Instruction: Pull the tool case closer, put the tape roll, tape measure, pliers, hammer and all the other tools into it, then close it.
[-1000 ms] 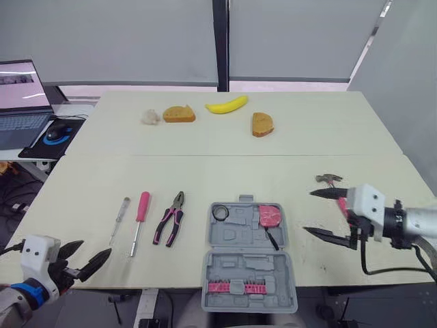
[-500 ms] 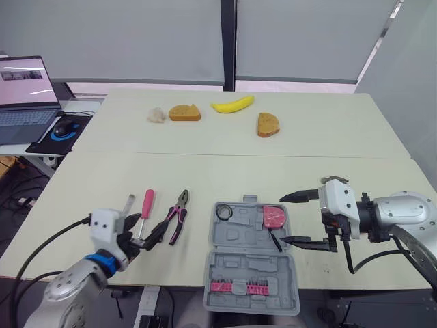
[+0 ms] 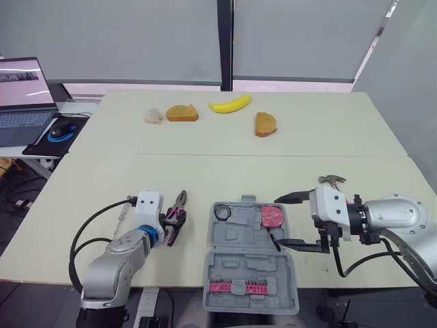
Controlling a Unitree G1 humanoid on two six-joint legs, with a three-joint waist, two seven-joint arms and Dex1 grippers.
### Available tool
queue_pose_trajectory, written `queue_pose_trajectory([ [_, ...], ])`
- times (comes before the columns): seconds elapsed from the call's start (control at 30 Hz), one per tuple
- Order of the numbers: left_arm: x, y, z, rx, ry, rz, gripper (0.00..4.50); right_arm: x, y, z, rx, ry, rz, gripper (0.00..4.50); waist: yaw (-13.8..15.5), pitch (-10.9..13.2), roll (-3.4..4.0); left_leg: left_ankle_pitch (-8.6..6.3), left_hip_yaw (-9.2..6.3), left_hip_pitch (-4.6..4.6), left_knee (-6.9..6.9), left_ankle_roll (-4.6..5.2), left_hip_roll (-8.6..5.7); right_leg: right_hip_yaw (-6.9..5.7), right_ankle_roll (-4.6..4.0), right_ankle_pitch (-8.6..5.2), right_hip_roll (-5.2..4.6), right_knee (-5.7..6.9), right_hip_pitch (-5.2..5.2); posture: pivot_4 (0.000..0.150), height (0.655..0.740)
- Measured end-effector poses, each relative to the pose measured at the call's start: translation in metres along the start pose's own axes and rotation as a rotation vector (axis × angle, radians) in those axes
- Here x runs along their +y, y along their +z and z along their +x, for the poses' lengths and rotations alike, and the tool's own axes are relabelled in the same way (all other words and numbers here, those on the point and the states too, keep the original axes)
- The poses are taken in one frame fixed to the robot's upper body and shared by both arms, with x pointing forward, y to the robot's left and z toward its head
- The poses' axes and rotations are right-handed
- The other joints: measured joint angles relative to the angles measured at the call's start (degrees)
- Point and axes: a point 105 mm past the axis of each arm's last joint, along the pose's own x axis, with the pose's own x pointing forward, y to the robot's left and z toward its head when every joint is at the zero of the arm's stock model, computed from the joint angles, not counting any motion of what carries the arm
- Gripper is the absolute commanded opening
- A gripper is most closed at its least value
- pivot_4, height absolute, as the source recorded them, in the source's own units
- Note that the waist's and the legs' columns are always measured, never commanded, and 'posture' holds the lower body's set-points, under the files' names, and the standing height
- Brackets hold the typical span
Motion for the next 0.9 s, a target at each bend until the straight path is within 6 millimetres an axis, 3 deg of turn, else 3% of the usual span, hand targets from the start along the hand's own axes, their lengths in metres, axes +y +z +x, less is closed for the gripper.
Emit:
queue_pose_trajectory([
  [0.43, -0.0030, -0.0024, 0.0094, 0.073, -0.062, 0.081, 4.50, -0.0034, 0.0039, 0.0024, -0.004, -0.005, 0.010, 4.47, 0.25, -0.03, 0.05, 0.01, -0.03, 0.01, 0.00, -0.01, -0.01, 0.00, 0.00, 0.00, -0.01, -0.01, -0.04, 0.150, 0.7400],
  [0.53, -0.0038, -0.0040, 0.0092, 0.087, -0.075, 0.093, 3.93, -0.0030, 0.0038, 0.0025, -0.002, -0.003, 0.014, 4.50, 0.25, -0.05, 0.08, 0.01, -0.02, 0.02, 0.00, -0.01, -0.01, 0.01, 0.00, 0.00, -0.02, -0.01, -0.03, 0.150, 0.7400],
  [0.7, -0.0063, -0.0045, 0.0095, 0.090, -0.098, 0.112, 2.58, 0.0006, 0.0051, 0.0028, -0.001, 0.005, 0.011, 4.50, 0.27, -0.05, 0.09, 0.00, -0.02, 0.02, 0.00, -0.01, -0.05, 0.00, 0.00, 0.00, -0.06, -0.03, -0.05, 0.150, 0.7400],
  [0.9, -0.0057, -0.0026, 0.0096, 0.063, -0.114, 0.134, 2.58, 0.0047, 0.0003, 0.0018, 0.013, 0.008, 0.030, 4.50, 0.30, -0.05, 0.10, 0.00, -0.03, 0.02, 0.00, -0.01, -0.05, -0.01, 0.00, 0.00, -0.07, -0.03, -0.05, 0.150, 0.7400],
])
